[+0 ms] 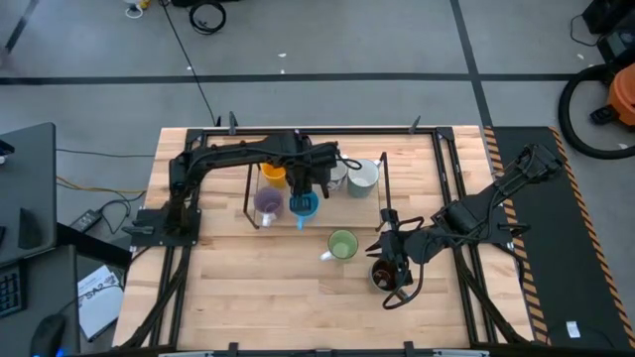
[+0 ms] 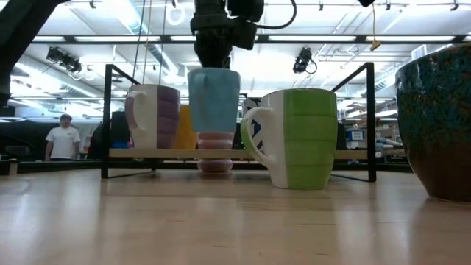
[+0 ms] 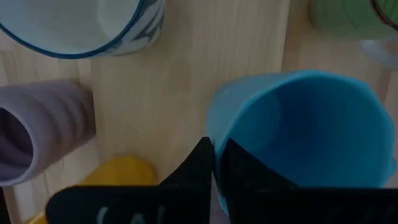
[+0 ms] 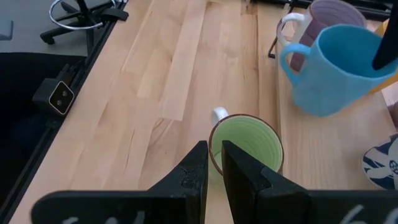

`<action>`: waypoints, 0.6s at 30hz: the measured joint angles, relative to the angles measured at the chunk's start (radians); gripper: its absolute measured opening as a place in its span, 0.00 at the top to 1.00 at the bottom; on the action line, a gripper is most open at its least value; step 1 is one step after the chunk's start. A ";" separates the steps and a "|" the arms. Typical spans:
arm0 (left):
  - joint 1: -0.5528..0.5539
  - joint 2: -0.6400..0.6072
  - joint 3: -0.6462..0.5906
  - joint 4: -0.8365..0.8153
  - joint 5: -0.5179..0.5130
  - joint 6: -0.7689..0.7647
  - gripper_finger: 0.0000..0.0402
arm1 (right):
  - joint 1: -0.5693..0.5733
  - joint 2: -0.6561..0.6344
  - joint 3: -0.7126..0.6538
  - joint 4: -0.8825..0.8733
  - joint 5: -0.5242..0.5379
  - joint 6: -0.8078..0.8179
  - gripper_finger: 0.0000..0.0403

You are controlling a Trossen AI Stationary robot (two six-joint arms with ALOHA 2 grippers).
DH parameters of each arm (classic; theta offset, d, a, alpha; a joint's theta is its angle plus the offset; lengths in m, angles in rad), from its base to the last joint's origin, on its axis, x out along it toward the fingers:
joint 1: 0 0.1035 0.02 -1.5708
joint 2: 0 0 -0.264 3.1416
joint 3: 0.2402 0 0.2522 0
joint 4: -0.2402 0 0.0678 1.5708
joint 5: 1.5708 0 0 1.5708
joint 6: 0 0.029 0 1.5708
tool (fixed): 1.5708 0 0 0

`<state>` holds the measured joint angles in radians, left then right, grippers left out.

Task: Place coffee mugs
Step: Put the light blue mug on the shelf

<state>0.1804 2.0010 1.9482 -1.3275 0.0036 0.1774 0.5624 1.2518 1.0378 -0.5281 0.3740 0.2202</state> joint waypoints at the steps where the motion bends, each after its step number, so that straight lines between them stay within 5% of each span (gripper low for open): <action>1: 0.001 0.000 0.000 0.001 0.000 0.002 0.95 | 0.000 0.000 0.000 -0.004 0.000 0.004 0.87; 18: 0.007 0.000 -0.090 0.071 0.017 -0.004 0.95 | 0.051 0.000 0.000 -0.081 0.087 0.072 0.87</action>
<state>0.1877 2.0010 1.8580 -1.2565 0.0207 0.1737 0.6132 1.2518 1.0378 -0.6092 0.4614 0.2918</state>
